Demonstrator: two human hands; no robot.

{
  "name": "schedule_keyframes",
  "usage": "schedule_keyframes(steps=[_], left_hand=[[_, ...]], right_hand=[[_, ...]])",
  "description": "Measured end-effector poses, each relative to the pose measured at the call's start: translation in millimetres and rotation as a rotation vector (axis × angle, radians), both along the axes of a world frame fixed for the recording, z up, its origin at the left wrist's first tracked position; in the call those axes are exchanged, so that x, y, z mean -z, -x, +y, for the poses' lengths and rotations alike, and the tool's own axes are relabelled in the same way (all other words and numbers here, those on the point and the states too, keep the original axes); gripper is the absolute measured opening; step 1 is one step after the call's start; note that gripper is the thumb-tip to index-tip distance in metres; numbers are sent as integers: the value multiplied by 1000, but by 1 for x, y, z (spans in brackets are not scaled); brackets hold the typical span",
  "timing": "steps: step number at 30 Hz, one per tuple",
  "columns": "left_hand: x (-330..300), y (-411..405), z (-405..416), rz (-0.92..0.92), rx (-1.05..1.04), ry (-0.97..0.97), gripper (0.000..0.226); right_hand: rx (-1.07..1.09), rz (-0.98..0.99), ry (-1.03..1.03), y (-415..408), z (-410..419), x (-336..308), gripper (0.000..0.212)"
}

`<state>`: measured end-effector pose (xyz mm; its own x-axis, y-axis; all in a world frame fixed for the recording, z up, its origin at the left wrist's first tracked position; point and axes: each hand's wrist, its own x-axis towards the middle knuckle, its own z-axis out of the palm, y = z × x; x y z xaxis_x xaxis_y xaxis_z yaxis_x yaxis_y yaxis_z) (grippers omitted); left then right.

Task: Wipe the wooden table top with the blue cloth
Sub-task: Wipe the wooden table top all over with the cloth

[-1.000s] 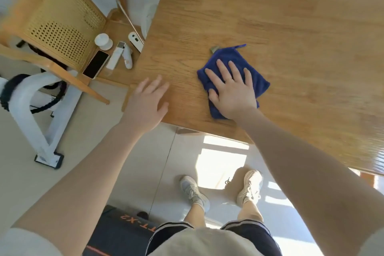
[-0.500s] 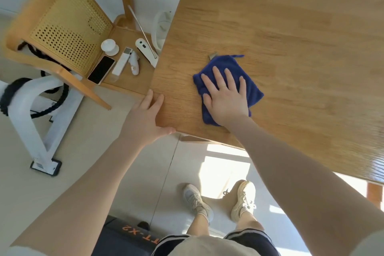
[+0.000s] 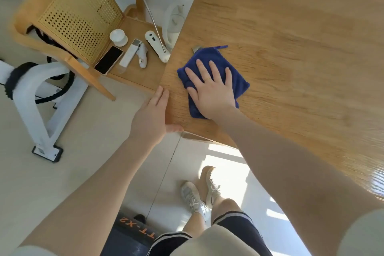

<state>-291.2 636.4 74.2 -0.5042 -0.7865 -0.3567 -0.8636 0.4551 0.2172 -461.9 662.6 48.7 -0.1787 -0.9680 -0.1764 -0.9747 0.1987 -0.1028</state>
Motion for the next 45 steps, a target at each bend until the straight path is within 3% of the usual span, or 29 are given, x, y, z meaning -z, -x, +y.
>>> schedule_keyframes(steps=[8,12,17,24,27,32,34,39,42,45], left_hand=[[-8,1,-1,72,-5,28,113],[-17,4,-9,111,-65,-70,104],[-24,-1,-26,44,-151,-232,96],[-8,-24,-14,307,-326,-192,77],[2,-31,-13,425,-279,-198,60],[6,-64,-35,469,-224,-402,80],[5,-78,-49,447,-183,-401,76],[9,-91,-77,445,-167,-404,50],[3,-86,-82,425,-76,-426,46],[-1,-79,-89,386,30,-371,49]], right_hand=[[-246,11,-63,-40,60,3,54],[-358,-44,-41,-24,18,-2,50],[-173,-64,-15,-29,-39,-1,48],[-366,-13,-56,-45,40,0,50],[-372,-24,-85,-40,23,-2,51],[-81,-26,-36,-56,-39,-1,47],[-22,-8,-16,-70,-40,0,45],[-148,77,18,-114,10,6,34],[-250,86,-20,-112,15,8,34],[-94,9,-13,-101,-16,2,41]])
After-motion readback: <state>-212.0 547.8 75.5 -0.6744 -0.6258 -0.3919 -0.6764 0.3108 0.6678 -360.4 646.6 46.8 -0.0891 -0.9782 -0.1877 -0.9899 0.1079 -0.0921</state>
